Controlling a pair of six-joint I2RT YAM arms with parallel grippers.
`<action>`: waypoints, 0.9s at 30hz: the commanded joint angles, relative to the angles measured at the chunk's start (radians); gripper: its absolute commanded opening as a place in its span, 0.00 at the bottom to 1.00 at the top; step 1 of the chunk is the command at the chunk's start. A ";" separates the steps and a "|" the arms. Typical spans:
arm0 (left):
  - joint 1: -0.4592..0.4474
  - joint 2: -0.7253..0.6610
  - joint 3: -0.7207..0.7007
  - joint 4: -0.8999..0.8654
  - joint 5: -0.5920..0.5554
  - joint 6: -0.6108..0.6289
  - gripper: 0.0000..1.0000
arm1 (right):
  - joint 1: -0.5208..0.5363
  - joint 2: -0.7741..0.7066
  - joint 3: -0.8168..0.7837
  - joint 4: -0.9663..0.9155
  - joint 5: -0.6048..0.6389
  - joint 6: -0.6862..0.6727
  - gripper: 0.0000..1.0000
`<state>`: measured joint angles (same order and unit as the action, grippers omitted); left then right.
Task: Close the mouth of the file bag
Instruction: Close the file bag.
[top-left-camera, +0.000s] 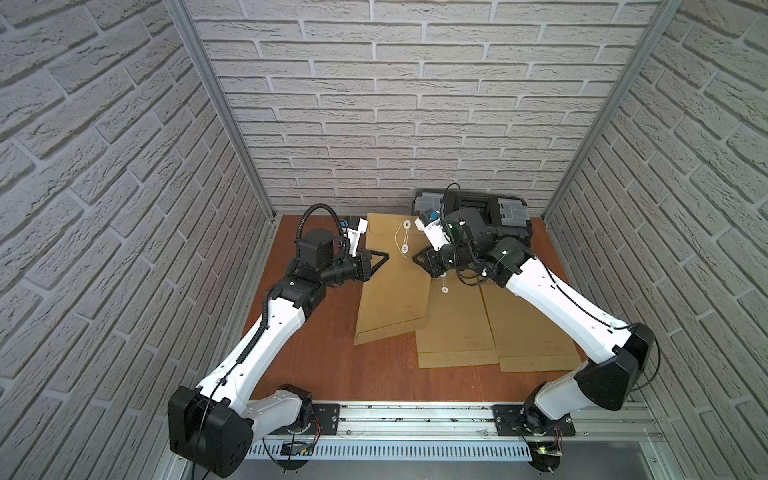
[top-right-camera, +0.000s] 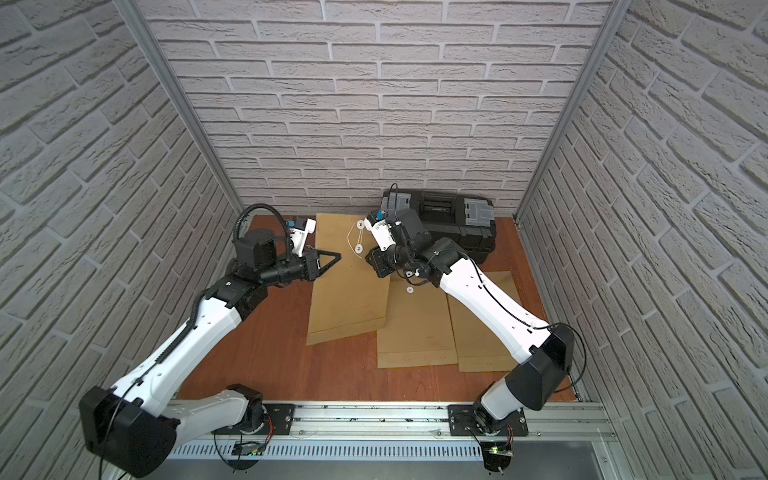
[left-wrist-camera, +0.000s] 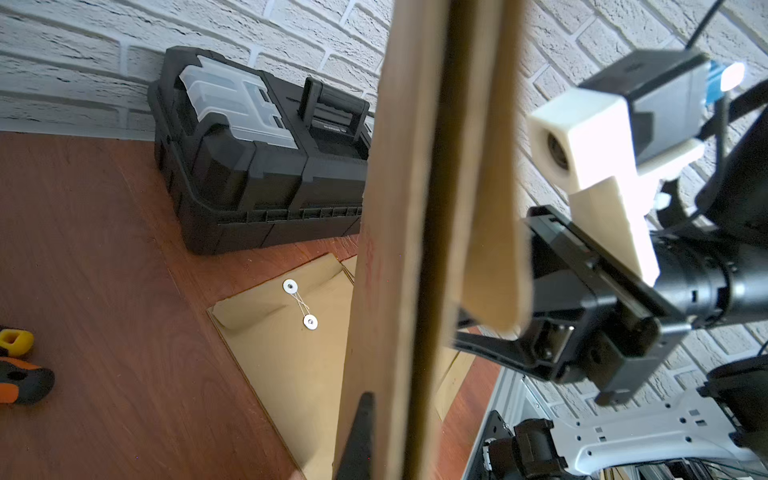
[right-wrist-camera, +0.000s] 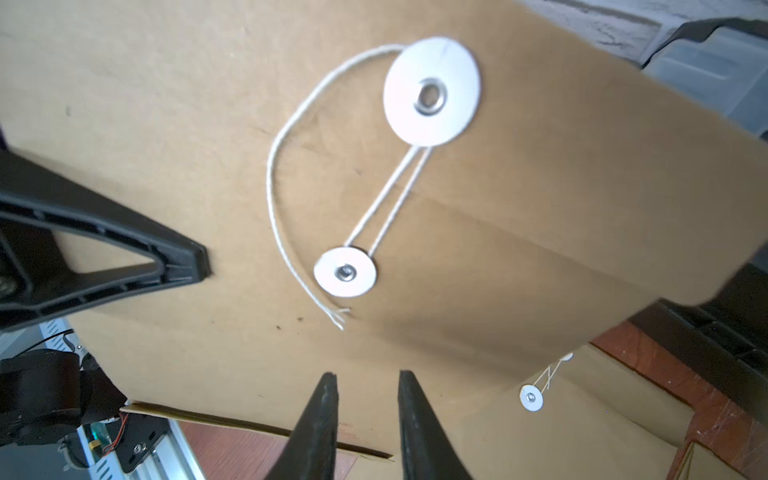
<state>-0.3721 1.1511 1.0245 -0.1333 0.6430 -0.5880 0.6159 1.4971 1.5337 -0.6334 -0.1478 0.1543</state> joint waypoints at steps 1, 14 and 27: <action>0.003 -0.009 0.036 0.075 0.007 -0.017 0.00 | 0.001 -0.054 -0.073 0.238 -0.031 0.020 0.29; -0.045 0.007 0.075 0.050 0.003 -0.006 0.00 | 0.026 0.029 -0.088 0.364 -0.084 0.041 0.31; -0.059 0.020 0.095 0.023 -0.004 0.024 0.00 | 0.030 0.062 -0.089 0.432 -0.171 0.125 0.28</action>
<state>-0.4179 1.1721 1.0805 -0.1520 0.6163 -0.5930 0.6312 1.5612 1.4414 -0.2771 -0.2527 0.2489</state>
